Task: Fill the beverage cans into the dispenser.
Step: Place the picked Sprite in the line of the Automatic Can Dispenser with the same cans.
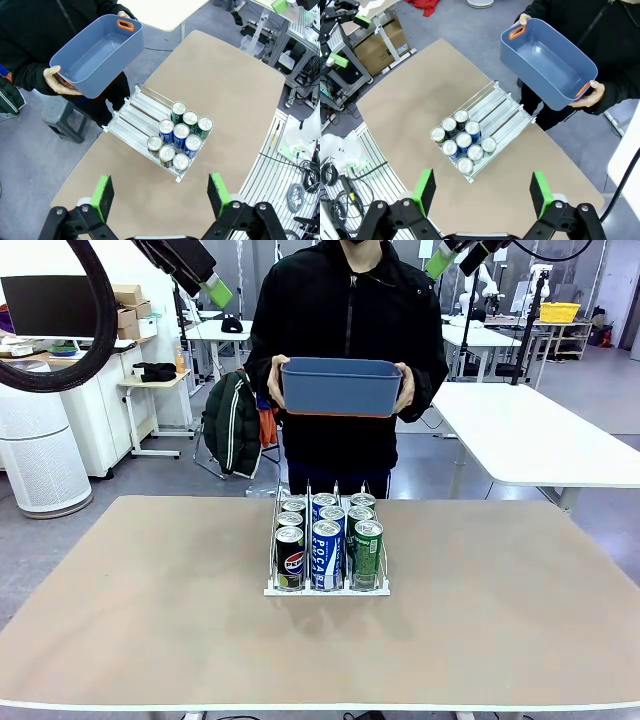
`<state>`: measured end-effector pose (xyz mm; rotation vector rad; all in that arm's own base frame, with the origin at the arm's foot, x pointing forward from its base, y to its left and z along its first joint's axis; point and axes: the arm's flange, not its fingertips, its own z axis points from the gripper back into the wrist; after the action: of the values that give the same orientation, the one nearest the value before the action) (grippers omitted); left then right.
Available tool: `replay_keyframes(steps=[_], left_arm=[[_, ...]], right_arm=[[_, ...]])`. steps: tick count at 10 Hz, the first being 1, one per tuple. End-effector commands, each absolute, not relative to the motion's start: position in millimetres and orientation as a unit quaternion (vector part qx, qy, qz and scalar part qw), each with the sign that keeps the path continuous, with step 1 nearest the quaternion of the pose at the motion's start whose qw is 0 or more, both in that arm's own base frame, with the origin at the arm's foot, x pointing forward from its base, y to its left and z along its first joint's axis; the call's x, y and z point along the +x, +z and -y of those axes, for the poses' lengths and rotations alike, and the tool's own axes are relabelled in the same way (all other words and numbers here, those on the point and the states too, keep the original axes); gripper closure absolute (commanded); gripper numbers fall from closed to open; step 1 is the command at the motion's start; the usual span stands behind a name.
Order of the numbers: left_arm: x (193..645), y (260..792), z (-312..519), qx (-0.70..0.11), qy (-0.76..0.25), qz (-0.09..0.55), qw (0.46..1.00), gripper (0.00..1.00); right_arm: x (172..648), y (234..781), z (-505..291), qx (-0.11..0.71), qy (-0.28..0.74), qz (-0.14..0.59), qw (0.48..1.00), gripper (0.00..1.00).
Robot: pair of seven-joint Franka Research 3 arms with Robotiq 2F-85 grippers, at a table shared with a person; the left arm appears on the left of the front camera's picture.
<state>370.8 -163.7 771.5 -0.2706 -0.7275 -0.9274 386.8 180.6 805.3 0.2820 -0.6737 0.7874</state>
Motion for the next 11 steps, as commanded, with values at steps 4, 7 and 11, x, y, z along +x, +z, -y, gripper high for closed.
replay_keyframes(steps=[4, 7, 11], left_arm=[[370.9, 770.5, 162.6, -0.128, -0.434, 0.343, 0.823, 0.00], [370.9, 770.5, 162.6, -0.128, -0.434, 0.343, 0.823, 0.00], [370.9, 770.5, 162.6, -0.128, -0.434, 0.343, 0.823, 0.00]], right_arm=[[382.1, 804.6, -179.4, 0.143, 0.368, 0.335, 0.855, 0.00], [374.8, 805.6, -172.9, 0.149, 0.361, 0.356, 0.849, 0.00], [371.9, 804.5, -165.0, 0.159, 0.358, 0.354, 0.849, 0.00]])
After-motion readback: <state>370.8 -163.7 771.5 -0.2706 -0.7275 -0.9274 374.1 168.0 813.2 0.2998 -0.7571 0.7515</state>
